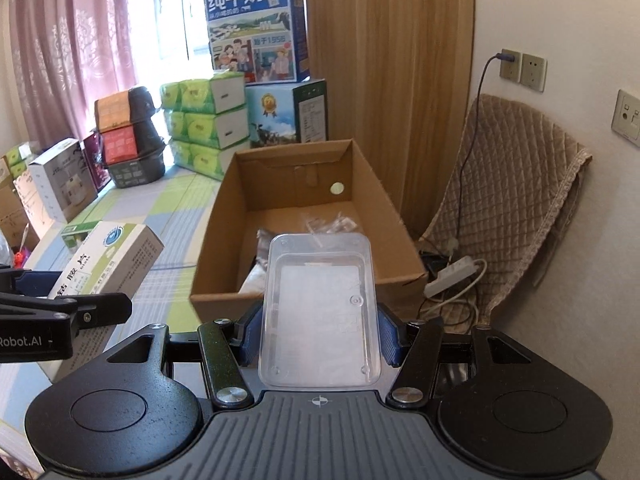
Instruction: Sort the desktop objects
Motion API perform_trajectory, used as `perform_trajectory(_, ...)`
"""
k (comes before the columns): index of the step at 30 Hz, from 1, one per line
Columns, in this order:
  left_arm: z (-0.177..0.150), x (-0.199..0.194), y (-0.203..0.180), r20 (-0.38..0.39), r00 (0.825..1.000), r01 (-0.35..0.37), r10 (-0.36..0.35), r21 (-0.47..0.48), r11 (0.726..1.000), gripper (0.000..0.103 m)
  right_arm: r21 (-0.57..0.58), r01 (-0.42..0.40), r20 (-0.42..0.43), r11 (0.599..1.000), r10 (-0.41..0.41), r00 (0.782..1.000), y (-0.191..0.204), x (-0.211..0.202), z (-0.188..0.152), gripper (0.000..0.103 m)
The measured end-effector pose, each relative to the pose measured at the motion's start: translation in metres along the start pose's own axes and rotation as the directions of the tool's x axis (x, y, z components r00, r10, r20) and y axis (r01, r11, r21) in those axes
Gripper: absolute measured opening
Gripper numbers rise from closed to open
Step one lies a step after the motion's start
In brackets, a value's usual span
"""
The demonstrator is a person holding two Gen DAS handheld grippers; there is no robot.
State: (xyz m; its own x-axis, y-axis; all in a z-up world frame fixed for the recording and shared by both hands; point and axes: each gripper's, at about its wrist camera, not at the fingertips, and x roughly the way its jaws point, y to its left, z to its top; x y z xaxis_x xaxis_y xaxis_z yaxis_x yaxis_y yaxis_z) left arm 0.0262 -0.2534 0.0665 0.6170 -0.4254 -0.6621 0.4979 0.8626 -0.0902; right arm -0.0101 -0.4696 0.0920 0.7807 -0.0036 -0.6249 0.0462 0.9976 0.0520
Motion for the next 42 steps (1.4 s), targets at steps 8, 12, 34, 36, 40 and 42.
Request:
perform_trajectory(8, 0.026, 0.023, -0.011, 0.000, 1.000, 0.025, -0.025, 0.001, 1.000, 0.067, -0.028, -0.022, -0.002, 0.999, 0.022, 1.000, -0.011, 0.021, 0.034, 0.054)
perform_trajectory(12, 0.039, 0.034, -0.014, -0.004, 0.999, 0.035, -0.035, 0.005, 0.999, 0.067, -0.055, -0.018, -0.007, 0.998, 0.018, 1.000, -0.014, 0.035, 0.045, 0.054)
perform_trajectory(34, 0.086, 0.098, -0.013, -0.040, 0.997, 0.067, -0.069, -0.038, 0.997, 0.067, -0.062, -0.009, -0.023, 0.998, 0.008, 1.000, -0.040, 0.087, 0.084, 0.054)
perform_trajectory(36, 0.087, 0.103, -0.013, -0.044, 0.996, 0.070, -0.072, -0.043, 0.997, 0.067, -0.060, -0.007, -0.026, 0.998, 0.006, 1.000, -0.041, 0.090, 0.086, 0.054)
perform_trajectory(40, 0.088, 0.116, -0.013, -0.039, 0.994, 0.096, -0.098, -0.050, 0.994, 0.068, -0.053, 0.000, -0.031, 0.999, -0.001, 1.000, -0.044, 0.097, 0.087, 0.054)
perform_trajectory(42, 0.089, 0.124, -0.012, -0.058, 0.994, 0.087, -0.091, -0.060, 0.994, 0.070, -0.043, 0.005, -0.033, 0.999, -0.007, 0.999, -0.047, 0.098, 0.086, 0.054)
